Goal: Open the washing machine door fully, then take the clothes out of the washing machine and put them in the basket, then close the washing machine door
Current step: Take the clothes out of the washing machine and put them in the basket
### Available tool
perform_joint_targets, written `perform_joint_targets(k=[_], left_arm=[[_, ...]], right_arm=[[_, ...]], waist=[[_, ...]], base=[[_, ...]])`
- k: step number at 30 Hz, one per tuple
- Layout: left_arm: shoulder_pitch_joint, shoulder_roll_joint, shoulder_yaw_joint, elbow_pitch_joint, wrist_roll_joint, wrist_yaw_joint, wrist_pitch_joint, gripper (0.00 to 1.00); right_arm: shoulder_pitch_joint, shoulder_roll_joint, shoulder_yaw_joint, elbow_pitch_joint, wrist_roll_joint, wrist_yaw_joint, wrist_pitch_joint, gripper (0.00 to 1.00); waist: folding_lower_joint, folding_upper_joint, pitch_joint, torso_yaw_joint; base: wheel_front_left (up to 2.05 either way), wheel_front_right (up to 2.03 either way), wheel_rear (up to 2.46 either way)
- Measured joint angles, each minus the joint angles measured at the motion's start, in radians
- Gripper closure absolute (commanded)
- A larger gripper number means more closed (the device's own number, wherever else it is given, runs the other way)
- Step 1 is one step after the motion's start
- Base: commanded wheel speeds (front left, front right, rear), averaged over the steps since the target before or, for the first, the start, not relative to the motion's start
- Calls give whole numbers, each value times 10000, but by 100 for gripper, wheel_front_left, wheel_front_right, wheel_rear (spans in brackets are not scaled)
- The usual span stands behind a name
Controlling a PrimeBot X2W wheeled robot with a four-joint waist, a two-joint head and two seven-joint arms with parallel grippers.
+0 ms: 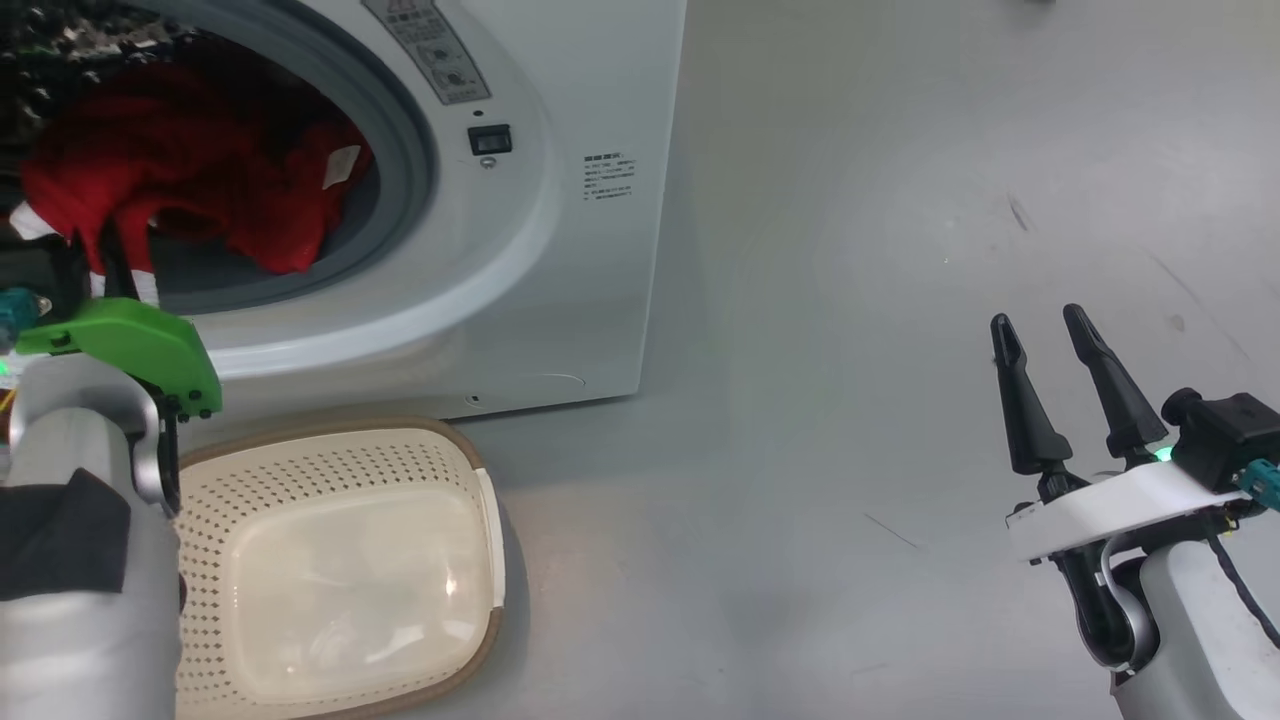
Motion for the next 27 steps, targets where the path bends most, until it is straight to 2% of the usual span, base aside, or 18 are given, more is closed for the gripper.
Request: perform_joint_targets(k=[11, 16, 21, 27], left_arm=[[1125, -249, -50, -322, -180, -481, -1223, 100], [1609, -311, -224, -696, -238, -915, -1333, 100], [2079, -364, -201, -1248, -389, -1170, -1419, 100], [2656, -462, -316, -1998, -408, -1243, -1423, 100]], right_arm=[[468, 10, 13, 109, -46, 0, 0, 0], [698, 38, 17, 146, -96, 0, 0, 0], [825, 109, 153, 165, -98, 0, 0, 0], [995, 180, 167, 203, -98, 0, 0, 0]], waist=[[0, 0, -953, 763], [0, 0, -1353, 1021], [0, 0, -1688, 1206], [0, 0, -2005, 1291]], base=[[0, 0, 0], [0, 0, 0], [0, 0, 0], [0, 0, 0]])
